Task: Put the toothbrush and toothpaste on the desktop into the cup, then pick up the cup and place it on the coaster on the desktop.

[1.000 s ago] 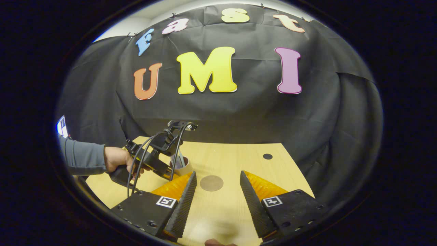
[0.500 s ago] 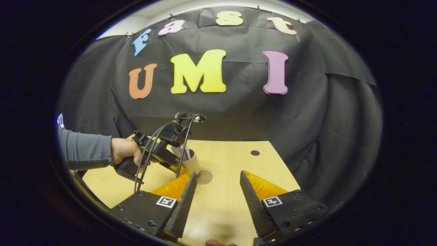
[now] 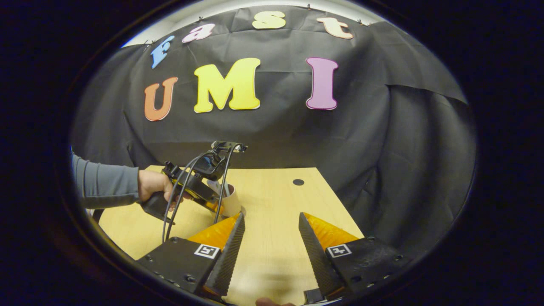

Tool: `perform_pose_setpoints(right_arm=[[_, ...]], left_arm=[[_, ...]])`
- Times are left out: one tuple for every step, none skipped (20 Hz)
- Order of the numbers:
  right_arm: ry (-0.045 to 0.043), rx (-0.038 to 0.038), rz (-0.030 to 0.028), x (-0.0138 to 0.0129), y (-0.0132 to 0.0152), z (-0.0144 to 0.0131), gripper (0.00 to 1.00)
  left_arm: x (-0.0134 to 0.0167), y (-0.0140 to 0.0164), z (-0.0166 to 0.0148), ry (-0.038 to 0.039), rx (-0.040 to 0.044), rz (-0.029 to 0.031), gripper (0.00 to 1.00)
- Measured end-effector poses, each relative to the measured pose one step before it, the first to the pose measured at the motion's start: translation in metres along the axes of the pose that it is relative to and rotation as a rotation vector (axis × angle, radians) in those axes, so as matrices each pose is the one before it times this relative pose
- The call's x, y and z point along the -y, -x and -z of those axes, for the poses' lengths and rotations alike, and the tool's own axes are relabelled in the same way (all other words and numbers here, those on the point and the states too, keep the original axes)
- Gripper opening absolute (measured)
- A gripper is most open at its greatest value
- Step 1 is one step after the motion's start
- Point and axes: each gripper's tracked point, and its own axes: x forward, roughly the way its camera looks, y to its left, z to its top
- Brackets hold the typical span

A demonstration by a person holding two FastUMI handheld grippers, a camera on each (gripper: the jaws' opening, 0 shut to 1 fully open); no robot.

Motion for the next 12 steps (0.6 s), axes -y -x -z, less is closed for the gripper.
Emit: perform_pose_setpoints(right_arm=[[-0.00528, -0.00455, 0.00346, 0.00153, -0.00057, 0.00040, 0.75], [-0.00367, -0.00327, -0.00043, -0.00076, -0.00060, 0.00117, 0.77], [0.00193, -0.00621, 0.00314, 0.00068, -0.00147, 0.00115, 0.77], [0.00316, -0.00295, -0.00079, -0.00065, -0.00025, 0.00196, 0.75], [0.00202, -0.00142, -0.00041, -0.00071, -0.00067, -0.00071, 0.77], [-0.00038, 0.00129, -0.00543, -0.00168, -0.00026, -0.00077, 0.77], [0.00108, -0.00087, -0.00330, -0.00177, 0.00004, -0.00116, 0.77], [0.00436, 0.00185, -0.00611, -0.00213, -0.00016, -0.00101, 0.75], [0.00864, 0.00570, -0.00416, -0.00146, 0.00023, -0.00246, 0.77], [0.00936, 0.00724, -0.00496, -0.00081, -0.00057, -0.00221, 0.77], [0.00798, 0.00883, -0.01052, -0.00313, -0.00018, -0.00394, 0.77], [0.00849, 0.01209, -0.00714, -0.00156, 0.00105, -0.00372, 0.77]], left_arm=[[0.00098, -0.00252, -0.00013, 0.00113, -0.00556, 0.00310, 0.23], [0.00091, -0.00288, 0.00008, 0.00214, -0.00887, 0.00128, 0.23], [0.00057, -0.00241, 0.00038, 0.00490, -0.01379, -0.00259, 0.23], [0.00101, -0.00070, 0.00041, 0.00172, -0.01599, -0.00368, 0.22], [0.00048, 0.00140, -0.00494, -0.01626, 0.00873, -0.00473, 0.23], [-0.00057, 0.00070, -0.00588, -0.01026, 0.00998, -0.00537, 0.25], [0.00051, 0.00254, -0.00612, -0.01188, 0.01497, -0.00278, 0.35], [-0.00097, 0.00454, -0.00574, -0.00915, 0.01435, -0.00718, 0.31], [-0.00057, 0.00592, -0.00658, -0.00564, 0.01947, -0.00325, 0.34], [-0.00147, 0.00670, -0.00642, -0.00220, 0.02154, -0.00660, 0.41], [-0.00129, 0.00843, -0.00637, 0.00292, 0.02428, -0.00319, 0.54], [-0.00099, 0.00927, -0.00608, 0.00724, 0.02721, 0.00029, 0.64]])
